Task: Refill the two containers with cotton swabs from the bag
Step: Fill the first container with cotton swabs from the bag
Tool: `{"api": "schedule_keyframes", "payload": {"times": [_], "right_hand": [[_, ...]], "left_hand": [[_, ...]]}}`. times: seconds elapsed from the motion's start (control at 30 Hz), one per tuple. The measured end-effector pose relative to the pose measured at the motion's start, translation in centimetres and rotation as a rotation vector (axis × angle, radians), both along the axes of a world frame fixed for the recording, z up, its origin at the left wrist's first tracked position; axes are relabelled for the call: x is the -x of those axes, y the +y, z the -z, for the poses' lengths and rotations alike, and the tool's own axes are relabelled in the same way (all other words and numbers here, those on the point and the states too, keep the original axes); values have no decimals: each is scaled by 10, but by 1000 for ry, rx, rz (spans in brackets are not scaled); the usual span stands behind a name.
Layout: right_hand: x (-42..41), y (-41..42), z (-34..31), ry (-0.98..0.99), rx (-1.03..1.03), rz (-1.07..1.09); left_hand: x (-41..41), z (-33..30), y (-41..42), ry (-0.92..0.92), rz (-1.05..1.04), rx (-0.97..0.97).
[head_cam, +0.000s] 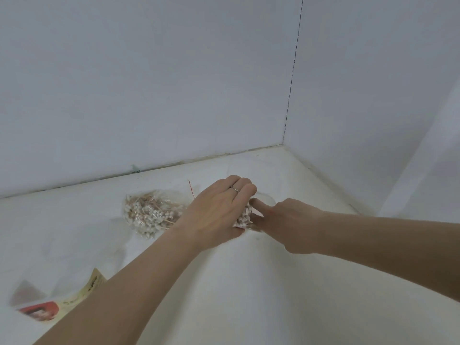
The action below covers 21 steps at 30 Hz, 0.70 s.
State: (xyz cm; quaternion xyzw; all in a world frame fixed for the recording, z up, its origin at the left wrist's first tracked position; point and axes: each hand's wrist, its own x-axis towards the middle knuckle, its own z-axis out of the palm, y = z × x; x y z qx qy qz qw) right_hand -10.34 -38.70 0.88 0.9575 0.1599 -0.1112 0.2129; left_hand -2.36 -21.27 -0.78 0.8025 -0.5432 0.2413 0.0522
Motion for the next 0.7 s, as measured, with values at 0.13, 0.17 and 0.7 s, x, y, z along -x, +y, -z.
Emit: {"api": "schedule_keyframes", "payload": {"times": [0.13,0.17,0.7], "right_hand": [[-2,-7,5,-43,8,-69],[-3,-8,5,-46,16,-80],[-1,5,8,-76,92,-30]], "left_hand": [[1,2,2,-4,-6,0],[0,3,2,-1,-8,-4],[-1,12,0,11,-50,1]]}}
